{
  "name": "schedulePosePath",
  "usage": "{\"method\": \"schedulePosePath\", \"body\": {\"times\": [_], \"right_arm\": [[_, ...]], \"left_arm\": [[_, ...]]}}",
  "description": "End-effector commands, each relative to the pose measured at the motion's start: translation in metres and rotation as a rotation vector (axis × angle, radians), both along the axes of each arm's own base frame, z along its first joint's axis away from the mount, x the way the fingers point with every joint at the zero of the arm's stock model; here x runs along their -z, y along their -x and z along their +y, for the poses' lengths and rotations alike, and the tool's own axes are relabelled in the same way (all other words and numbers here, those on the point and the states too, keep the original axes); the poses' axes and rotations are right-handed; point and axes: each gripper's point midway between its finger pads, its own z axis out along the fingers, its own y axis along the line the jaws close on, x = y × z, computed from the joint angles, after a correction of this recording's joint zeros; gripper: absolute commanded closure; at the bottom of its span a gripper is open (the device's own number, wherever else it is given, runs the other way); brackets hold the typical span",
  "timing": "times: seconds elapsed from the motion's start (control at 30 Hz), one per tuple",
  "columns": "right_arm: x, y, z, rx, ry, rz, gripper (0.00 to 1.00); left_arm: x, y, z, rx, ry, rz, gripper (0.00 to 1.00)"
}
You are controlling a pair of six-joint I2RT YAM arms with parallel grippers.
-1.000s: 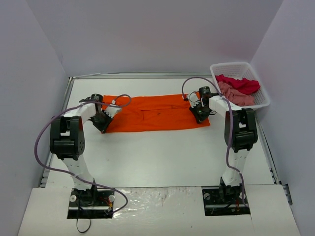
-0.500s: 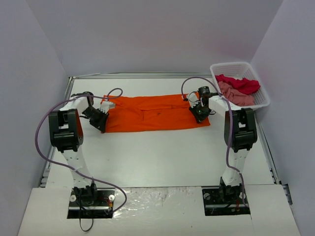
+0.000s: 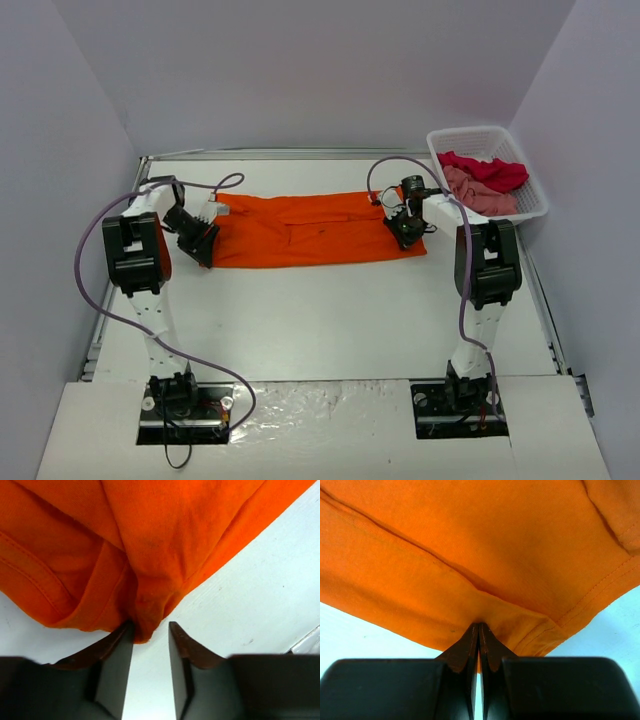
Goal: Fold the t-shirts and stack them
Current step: Fold the other side of the tshirt into a rectangle
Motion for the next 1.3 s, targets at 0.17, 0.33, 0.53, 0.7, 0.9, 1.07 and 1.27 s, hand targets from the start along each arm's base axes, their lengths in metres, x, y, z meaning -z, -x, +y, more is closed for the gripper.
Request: {"method": "schedulePosePath", "body": {"times": [0.17, 0.33, 0.53, 0.7, 0.9, 1.07, 1.27], "right_arm": [[0.065, 0.043, -0.027, -0.004, 0.141, 0.189, 1.0], [0.061, 0.041, -0.025, -0.006, 0.135, 0.181, 1.0], [0.054, 0.038, -0.021, -0.012, 0.121, 0.16, 1.0], [0.045, 0.035, -0.018, -0.016, 0.101, 0.138, 1.0], [0.038, 0.033, -0.012, -0.017, 0.072, 0.123, 0.76], [0.008, 0.02, 0.002, -0.021, -0.007, 0.056, 0.58], [-0.034, 0.002, 0.014, -0.034, -0.068, -0.031, 0.52]], "left_arm": [[-0.002, -0.01, 0.032, 0.036, -0.09, -0.031, 0.57], [-0.023, -0.009, 0.036, 0.02, -0.102, -0.061, 0.57], [-0.063, -0.009, 0.031, -0.009, -0.091, -0.137, 0.56], [-0.095, -0.005, 0.027, -0.034, -0.087, -0.201, 0.54], [-0.12, 0.003, 0.023, -0.065, -0.094, -0.26, 0.54], [-0.13, 0.011, 0.007, -0.056, -0.103, -0.359, 0.69], [-0.117, 0.019, -0.017, -0.035, -0.17, -0.445, 0.93]]}}
